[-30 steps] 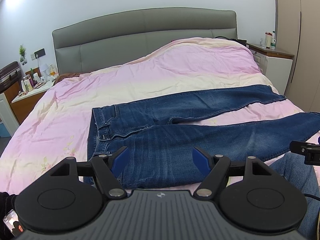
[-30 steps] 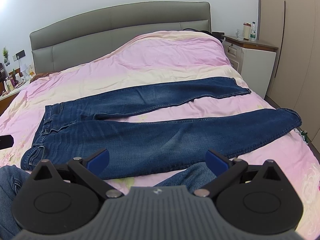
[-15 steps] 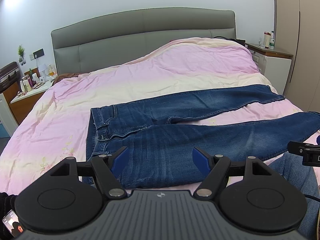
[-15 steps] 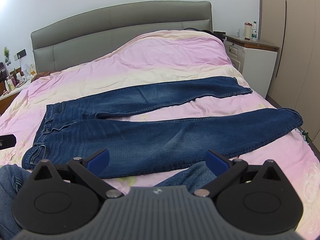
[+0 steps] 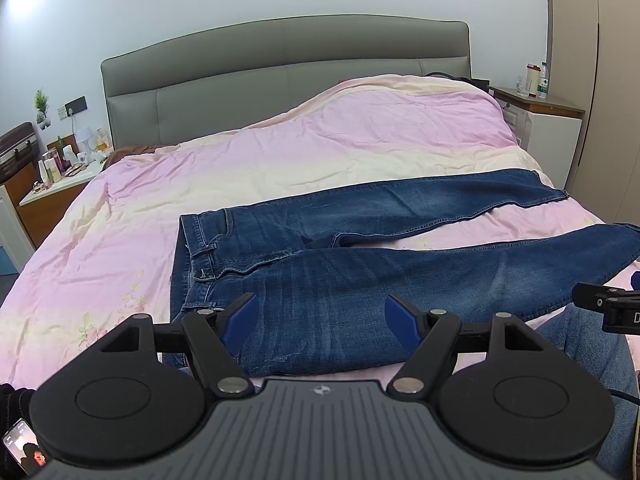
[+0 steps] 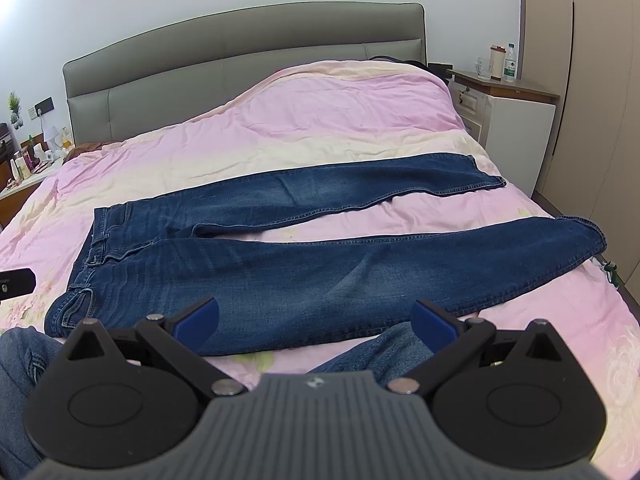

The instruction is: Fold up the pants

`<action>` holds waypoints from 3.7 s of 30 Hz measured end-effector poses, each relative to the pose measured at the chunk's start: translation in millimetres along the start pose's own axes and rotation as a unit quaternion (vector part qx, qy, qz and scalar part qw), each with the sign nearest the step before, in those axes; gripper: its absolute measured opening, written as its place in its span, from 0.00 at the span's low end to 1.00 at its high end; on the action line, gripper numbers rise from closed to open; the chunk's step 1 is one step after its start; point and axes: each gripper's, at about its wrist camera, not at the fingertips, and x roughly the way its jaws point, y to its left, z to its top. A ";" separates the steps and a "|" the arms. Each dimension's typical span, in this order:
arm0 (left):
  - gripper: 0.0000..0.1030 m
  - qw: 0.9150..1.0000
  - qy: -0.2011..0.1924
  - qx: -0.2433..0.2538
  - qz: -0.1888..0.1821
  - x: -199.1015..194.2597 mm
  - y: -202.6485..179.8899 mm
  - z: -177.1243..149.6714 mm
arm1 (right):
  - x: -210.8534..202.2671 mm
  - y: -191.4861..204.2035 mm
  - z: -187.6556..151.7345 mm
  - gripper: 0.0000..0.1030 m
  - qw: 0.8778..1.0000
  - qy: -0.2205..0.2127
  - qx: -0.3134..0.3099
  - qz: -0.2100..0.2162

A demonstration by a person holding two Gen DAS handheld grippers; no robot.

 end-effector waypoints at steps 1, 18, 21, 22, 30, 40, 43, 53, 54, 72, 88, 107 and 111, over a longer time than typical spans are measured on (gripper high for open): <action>0.82 1.000 0.000 0.000 0.000 0.1 0.0 0.1 | 0.3 0.2 -0.1 0.95 1.000 0.000 0.000 0.000; 0.82 1.000 0.002 -0.002 -0.001 1.7 1.8 -1.6 | 2.1 3.1 -1.2 0.95 1.000 0.004 -0.002 0.002; 0.82 1.000 0.002 -0.003 -0.002 2.4 2.5 -3.0 | 2.6 3.7 -0.4 0.95 1.000 0.004 -0.003 0.001; 0.82 1.000 0.002 -0.003 -0.001 2.4 2.5 -3.0 | 2.9 3.8 -0.3 0.95 1.000 0.004 -0.002 0.001; 0.82 1.000 0.006 -0.004 -0.004 6.8 10.3 -1.8 | 5.7 5.0 0.4 0.95 1.000 0.006 -0.006 0.002; 0.71 1.000 0.020 0.011 -0.022 47.3 46.9 20.8 | 38.1 -15.8 12.0 0.95 0.998 -0.027 -0.016 0.056; 0.63 0.998 0.038 -0.014 -0.040 73.4 74.3 33.3 | 61.6 -32.1 25.2 0.95 0.996 -0.037 -0.031 0.071; 0.57 0.994 0.092 -0.061 -0.016 200.2 161.2 68.9 | 180.9 -94.3 84.3 0.85 0.997 0.004 -0.059 0.045; 0.57 0.992 0.100 -0.073 -0.016 215.0 171.7 69.7 | 195.5 -102.1 89.9 0.85 0.998 0.010 -0.052 0.044; 0.63 0.958 0.134 -0.252 0.023 405.1 270.7 55.6 | 429.1 -262.3 191.4 0.75 0.997 0.033 0.009 -0.069; 0.55 0.956 0.198 -0.197 0.095 459.8 247.9 65.8 | 604.2 -411.1 263.9 0.83 0.984 0.048 0.123 -0.120; 0.59 0.959 0.217 -0.128 0.129 465.0 232.8 74.7 | 628.1 -380.1 303.7 0.40 0.969 0.022 0.000 -0.244; 0.59 0.965 0.209 -0.082 0.134 443.9 226.0 83.8 | 597.3 -385.9 304.6 0.40 0.972 0.035 0.006 -0.231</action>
